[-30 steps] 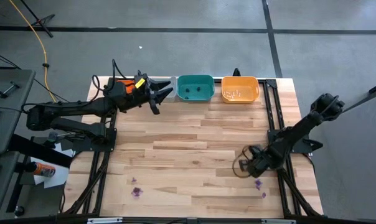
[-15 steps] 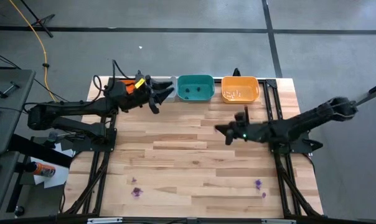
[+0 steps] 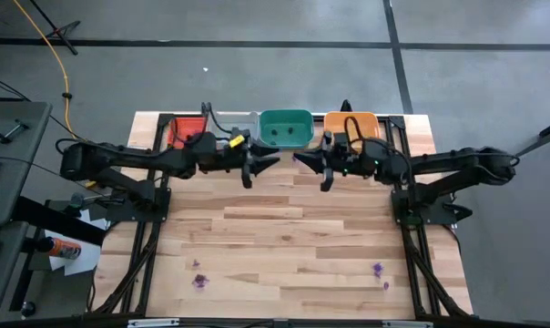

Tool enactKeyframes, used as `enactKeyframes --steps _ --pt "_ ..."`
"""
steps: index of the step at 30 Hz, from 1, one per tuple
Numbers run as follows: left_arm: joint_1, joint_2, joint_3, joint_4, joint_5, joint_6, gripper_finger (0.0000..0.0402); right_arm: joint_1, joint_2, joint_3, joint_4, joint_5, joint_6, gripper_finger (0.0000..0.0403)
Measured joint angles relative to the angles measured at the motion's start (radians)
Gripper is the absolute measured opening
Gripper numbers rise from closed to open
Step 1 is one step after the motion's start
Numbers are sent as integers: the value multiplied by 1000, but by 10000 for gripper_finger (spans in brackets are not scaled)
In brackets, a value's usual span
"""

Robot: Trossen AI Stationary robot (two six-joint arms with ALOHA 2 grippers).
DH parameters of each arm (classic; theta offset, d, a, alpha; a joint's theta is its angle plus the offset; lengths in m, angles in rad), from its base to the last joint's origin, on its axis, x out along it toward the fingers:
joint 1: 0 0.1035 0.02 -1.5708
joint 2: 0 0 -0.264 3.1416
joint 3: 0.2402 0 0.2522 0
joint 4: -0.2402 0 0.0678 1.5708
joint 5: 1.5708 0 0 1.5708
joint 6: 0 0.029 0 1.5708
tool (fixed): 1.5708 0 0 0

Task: Sort Halloween decoration
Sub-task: Put the violet spider into the orange bin

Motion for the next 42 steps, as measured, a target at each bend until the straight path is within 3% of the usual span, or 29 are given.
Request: enactKeyframes --steps 3,9,13,25,31,39,42 --pt "-10 31 22 -1 9 3 163 -32 27 67 -50 -76 -6 0" --pt "-5 37 58 4 131 -24 163 -62 61 145 -60 -228 -7 0" --pt "0 36 78 7 195 -24 163 -62 95 180 -64 -270 -31 0" --pt "7 36 78 13 239 -23 157 -63 171 236 -64 -324 -93 0" --pt "29 36 78 12 274 -23 113 -78 162 236 -58 -328 -111 0" --pt "78 36 78 11 363 -48 17 -82 158 236 -68 -341 -111 0" --pt "86 36 78 10 365 -48 6 -83 158 235 -68 -330 -102 0"
